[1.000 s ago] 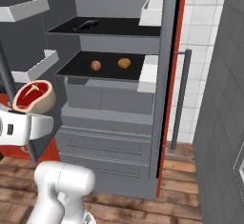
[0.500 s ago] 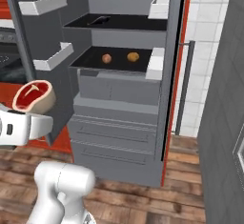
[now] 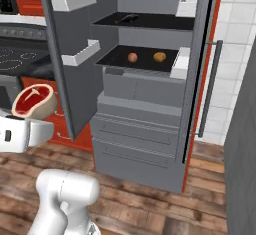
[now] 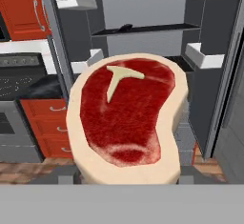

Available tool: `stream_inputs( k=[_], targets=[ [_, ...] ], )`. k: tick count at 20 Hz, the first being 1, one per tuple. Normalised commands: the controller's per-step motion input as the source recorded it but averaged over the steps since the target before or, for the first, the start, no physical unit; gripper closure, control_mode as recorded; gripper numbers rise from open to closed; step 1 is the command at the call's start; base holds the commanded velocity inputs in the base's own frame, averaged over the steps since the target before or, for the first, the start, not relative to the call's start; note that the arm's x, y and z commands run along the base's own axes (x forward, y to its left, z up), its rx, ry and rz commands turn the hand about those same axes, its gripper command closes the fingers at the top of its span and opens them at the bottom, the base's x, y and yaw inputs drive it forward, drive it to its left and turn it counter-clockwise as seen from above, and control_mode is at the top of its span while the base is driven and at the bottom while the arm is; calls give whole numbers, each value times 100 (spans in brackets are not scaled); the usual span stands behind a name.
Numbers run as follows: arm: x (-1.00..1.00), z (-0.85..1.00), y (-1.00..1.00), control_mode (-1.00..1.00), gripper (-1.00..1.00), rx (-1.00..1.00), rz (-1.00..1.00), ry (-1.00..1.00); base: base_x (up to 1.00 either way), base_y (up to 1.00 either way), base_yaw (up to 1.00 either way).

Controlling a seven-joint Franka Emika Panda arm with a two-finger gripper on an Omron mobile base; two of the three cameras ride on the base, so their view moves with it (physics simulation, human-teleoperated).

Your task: Gather the onion and potato from the fridge and place them on a tray on the dining counter. Then gather the steak and fish from the fridge and place them on the other tray.

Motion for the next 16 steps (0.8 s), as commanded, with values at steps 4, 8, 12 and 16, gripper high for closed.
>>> stream_inputs(
  k=[4, 8, 12, 16],
  targets=[
    [0, 0, 0, 100, 100, 0, 0, 0, -34, 5, 36],
    [0, 0, 0, 100, 100, 0, 0, 0, -32, 7, 37],
    [0, 0, 0, 100, 100, 0, 0, 0, -23, 1, 40],
    [0, 0, 0, 100, 100, 0, 0, 0, -16, 0, 44]
  ],
)
